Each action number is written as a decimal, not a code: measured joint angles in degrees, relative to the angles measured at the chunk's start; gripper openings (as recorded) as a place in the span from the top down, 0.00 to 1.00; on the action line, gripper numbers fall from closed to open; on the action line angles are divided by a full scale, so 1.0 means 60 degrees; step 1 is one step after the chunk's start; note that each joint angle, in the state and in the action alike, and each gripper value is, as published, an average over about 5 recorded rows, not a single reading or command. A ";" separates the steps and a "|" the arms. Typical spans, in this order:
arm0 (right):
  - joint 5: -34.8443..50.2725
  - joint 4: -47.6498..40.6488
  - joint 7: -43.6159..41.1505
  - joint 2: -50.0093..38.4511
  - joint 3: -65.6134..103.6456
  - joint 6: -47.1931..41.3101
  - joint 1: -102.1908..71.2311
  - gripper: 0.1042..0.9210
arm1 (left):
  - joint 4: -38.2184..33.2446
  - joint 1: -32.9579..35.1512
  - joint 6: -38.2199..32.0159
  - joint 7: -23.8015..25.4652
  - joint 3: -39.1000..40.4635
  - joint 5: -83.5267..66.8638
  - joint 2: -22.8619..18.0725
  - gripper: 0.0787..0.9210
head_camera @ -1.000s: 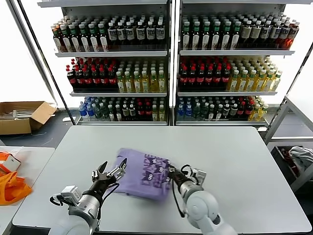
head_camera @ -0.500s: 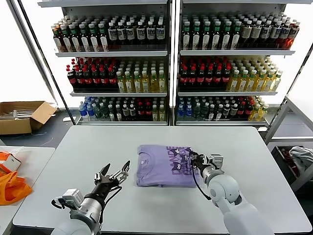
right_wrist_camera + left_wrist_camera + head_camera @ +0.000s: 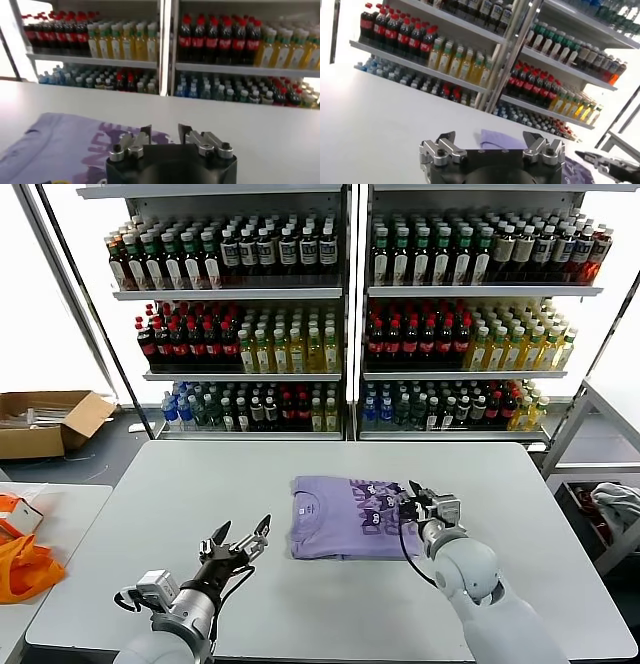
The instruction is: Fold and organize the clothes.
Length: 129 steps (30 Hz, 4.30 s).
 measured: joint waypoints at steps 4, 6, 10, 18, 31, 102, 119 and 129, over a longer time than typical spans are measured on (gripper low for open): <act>-0.0211 0.0669 0.0028 0.0046 -0.0155 -0.0013 -0.0400 0.41 | 0.0067 0.0012 0.0008 0.0021 0.0020 0.0010 0.0006 0.12; -0.0232 0.0888 0.0072 0.0066 -0.0261 -0.0013 -0.0618 0.33 | 0.0105 0.0018 0.0008 0.0030 0.0003 0.0009 0.0028 0.12; -0.0243 0.1082 0.0210 0.0175 -0.0382 0.0023 -0.0945 0.20 | 0.0141 0.0031 0.0006 0.0054 0.0001 0.0006 0.0035 0.12; -0.0400 0.0648 0.0386 0.0603 -0.0287 0.0320 -0.1057 0.12 | 0.0236 0.0051 -0.0007 0.0103 0.0080 0.0006 0.0023 0.12; -0.0341 -0.0756 0.0535 0.1269 -0.0075 0.0538 -0.0745 0.12 | 0.0264 0.0094 -0.0008 0.0180 0.0068 -0.0011 0.0068 0.12; -0.1321 0.1326 0.3122 0.1638 -0.1275 0.0016 -0.3025 0.12 | -0.0045 0.0709 -0.0064 0.0302 -0.0163 0.0012 -0.0097 0.12; -0.1712 0.1754 0.2626 0.1834 -0.1673 0.0024 -0.2570 0.12 | -0.0140 0.0829 -0.0059 0.0301 -0.0022 0.0190 -0.0223 0.12; -0.1831 0.0708 0.2479 0.2097 -0.1903 -0.0009 -0.2275 0.12 | -0.0203 0.0895 -0.0069 0.0326 -0.0112 0.0224 -0.0222 0.12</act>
